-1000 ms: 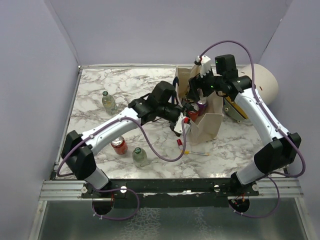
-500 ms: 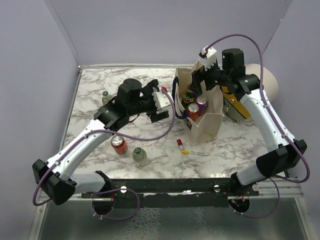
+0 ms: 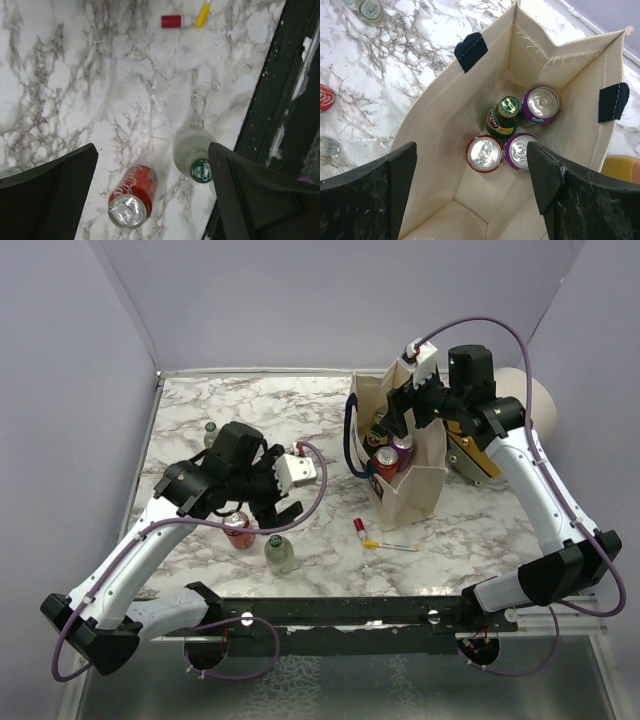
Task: Place the beverage into the canvas bag
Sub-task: Pick up the drink from the center of the board.
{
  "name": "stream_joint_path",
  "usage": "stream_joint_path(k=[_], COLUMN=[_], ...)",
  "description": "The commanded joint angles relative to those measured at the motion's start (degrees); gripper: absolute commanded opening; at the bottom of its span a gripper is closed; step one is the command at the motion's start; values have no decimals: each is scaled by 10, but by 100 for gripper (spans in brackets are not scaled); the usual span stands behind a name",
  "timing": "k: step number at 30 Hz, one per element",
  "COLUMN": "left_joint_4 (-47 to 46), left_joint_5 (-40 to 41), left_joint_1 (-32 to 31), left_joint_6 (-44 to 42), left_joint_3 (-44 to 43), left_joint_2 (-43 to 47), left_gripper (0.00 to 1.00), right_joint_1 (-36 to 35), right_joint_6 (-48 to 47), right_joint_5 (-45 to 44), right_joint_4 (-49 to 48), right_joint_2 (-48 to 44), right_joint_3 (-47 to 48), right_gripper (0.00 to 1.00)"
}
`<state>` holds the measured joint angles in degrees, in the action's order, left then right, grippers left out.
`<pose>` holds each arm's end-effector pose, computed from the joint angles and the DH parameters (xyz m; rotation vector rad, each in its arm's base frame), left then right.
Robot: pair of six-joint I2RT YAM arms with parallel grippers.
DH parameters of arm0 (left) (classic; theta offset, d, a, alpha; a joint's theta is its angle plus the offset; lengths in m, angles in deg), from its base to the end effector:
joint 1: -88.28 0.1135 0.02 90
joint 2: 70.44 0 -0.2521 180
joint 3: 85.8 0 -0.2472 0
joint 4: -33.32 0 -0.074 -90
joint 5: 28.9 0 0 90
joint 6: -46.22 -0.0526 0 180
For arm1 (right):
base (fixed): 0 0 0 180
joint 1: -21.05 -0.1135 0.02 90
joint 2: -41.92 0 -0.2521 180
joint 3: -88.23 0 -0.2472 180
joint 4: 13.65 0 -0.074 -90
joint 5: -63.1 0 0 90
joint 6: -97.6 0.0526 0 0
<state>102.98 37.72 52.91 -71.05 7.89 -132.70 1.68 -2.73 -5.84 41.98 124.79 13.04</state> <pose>0.1624 -0.1409 0.3500 1.3864 1.8981 -0.5509 0.2960 0.1241 0.3877 -0.7555 2.0173 0.4876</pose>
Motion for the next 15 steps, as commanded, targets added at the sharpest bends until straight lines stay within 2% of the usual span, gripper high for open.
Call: stream_joint_path(k=[1,5,10,15], left_joint_4=[101,118,124,110], left_joint_5=[-34,-47,-51,-59], left_joint_1=[-1,-1,-1,-3], left_joint_6=[-33,-55,-82,-93], left_joint_3=[26,54,88,105], left_joint_2=[23,32,9,0], left_gripper=[95,93,84,79], right_joint_1=[4,4,4,4], right_joint_6=[-5,-8,-6,-15], right_joint_5=[1,1,1,-9], right_joint_4=[-6,-4,-7,-3], right_joint_2=[-24,-31,-39,-49], right_joint_3=[-13,-23,-29,-34], right_gripper=[90,90,90,90])
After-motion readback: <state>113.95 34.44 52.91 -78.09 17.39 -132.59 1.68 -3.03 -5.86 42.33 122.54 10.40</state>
